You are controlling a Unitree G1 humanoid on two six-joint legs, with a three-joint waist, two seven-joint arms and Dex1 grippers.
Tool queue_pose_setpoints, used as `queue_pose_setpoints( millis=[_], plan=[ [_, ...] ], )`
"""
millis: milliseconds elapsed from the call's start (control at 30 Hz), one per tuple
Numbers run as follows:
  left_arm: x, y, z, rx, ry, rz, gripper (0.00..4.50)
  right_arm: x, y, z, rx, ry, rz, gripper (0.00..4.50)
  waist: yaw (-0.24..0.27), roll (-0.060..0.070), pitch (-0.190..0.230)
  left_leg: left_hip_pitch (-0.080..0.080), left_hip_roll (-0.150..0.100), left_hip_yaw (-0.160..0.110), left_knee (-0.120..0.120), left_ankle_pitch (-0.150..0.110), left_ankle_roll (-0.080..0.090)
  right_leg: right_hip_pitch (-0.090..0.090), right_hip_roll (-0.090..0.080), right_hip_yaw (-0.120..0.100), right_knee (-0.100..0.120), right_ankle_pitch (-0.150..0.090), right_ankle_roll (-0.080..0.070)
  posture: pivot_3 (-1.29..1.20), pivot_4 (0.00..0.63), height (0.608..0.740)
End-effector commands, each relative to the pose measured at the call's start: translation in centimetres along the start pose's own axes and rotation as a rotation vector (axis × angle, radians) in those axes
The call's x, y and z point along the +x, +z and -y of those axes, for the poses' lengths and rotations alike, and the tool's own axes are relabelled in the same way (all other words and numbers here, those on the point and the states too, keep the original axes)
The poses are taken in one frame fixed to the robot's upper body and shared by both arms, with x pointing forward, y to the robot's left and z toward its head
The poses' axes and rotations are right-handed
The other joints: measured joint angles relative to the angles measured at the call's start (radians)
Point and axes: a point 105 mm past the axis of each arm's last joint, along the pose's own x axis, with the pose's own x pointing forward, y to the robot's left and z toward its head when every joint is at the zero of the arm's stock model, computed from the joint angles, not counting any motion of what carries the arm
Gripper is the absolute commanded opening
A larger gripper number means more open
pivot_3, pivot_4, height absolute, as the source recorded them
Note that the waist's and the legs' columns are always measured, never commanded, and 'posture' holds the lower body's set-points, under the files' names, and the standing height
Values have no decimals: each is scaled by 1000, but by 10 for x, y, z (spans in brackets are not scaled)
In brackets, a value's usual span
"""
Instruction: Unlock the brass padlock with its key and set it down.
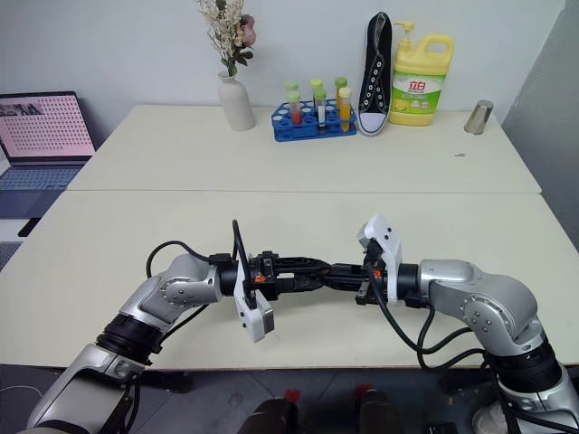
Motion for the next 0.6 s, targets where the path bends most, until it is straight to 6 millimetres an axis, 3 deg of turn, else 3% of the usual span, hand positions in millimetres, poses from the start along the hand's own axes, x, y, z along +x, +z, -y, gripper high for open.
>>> queue_pose_setpoints(
  millis=[33,267,367,500,600],
  plan=[
    [-1,8,-15,-13,83,44,1903,-2,13,-6,-43,25,36,117,0,0,0,0,0,0,0,0,0,0,0,0,0,0,0,0,150,740],
    [-16,7,-14,-23,77,0,4126,-4,11,-2,-56,7,26,117,-2,0,0,0,0,0,0,0,0,0,0,0,0,0,0,0,150,740],
    [-23,7,-15,-71,111,-28,4137,-7,11,0,-61,-7,24,117,-1,0,0,0,0,0,0,0,0,0,0,0,0,0,0,0,150,740],
    [-36,7,-12,-440,196,-68,4137,-19,12,12,-95,-75,20,117,-2,0,0,0,2,0,0,0,0,-1,0,1,0,0,0,0,150,740],
    [-40,-5,-17,-600,268,-107,3568,-19,12,8,-101,-60,18,117,-1,0,0,0,2,-1,0,0,0,0,-1,0,1,0,0,0,150,740]
  ],
)
